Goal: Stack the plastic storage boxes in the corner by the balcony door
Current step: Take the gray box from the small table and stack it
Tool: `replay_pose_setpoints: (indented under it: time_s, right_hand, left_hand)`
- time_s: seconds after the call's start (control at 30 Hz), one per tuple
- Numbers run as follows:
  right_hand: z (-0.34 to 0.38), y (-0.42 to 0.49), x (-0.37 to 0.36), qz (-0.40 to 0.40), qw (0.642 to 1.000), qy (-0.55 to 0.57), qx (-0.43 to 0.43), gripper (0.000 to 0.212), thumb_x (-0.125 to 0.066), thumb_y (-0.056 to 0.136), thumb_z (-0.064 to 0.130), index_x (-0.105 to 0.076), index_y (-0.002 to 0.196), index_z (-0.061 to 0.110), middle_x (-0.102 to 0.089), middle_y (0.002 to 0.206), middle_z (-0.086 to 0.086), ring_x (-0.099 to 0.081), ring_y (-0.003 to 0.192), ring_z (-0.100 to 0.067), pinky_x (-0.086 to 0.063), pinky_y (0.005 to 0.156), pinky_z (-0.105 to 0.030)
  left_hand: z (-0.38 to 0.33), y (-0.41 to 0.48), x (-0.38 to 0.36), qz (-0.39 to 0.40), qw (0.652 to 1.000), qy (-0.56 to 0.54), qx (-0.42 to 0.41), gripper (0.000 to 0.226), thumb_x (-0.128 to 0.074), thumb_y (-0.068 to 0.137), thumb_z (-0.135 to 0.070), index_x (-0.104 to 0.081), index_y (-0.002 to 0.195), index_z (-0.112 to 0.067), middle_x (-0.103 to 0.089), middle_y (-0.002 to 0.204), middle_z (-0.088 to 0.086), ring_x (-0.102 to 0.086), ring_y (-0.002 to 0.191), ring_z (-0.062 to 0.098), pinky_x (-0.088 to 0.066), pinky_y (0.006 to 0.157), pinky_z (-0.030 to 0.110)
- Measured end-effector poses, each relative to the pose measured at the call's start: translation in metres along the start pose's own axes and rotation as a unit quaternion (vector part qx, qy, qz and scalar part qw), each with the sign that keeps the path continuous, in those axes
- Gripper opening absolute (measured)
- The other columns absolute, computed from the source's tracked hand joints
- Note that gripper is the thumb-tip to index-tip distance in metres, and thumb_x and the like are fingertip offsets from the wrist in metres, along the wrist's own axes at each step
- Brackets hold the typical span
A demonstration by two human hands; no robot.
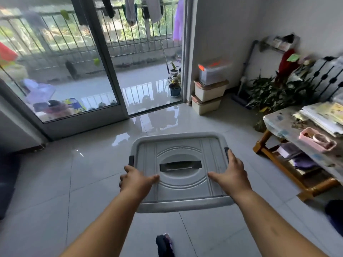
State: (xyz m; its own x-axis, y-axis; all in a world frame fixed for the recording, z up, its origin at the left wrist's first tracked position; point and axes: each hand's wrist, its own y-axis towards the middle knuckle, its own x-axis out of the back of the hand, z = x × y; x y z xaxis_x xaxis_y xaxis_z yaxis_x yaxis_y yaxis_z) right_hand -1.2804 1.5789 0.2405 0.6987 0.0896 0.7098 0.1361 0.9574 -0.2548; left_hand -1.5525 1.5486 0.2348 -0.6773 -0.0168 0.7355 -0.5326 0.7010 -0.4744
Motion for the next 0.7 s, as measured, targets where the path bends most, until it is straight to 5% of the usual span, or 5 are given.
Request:
replay_pose_setpoints:
  time_s: [0.4,0.7]
  right_hand:
    - [0.052,0.273,0.06,-0.079,0.995,0.028,-0.06,0.108,-0.079,0.072,0.044,-0.01,0.154,0.027,-0.026,0.153,-0.014,-0.04,0.132,-0.037,-0.041,0.106,-0.048]
    - [0.07,0.496,0.125,-0.073,0.997,0.014,-0.036,0.109,-0.079,0.071,0.048,-0.012,0.153,0.029,-0.028,0.153,-0.012,-0.04,0.132,-0.037,-0.04,0.104,-0.045]
  left_hand:
    - [-0.273,0.209,-0.021,0.033,0.993,0.072,-0.091,0.119,-0.076,0.067,-0.062,-0.013,0.148,-0.002,-0.039,0.141,0.032,-0.045,0.125,0.047,-0.045,0.102,0.054]
    - [-0.456,0.323,-0.068,0.007,0.996,0.053,-0.066,0.115,-0.079,0.059,-0.065,-0.022,0.139,-0.006,-0.045,0.132,0.029,-0.053,0.115,0.045,-0.048,0.095,0.053]
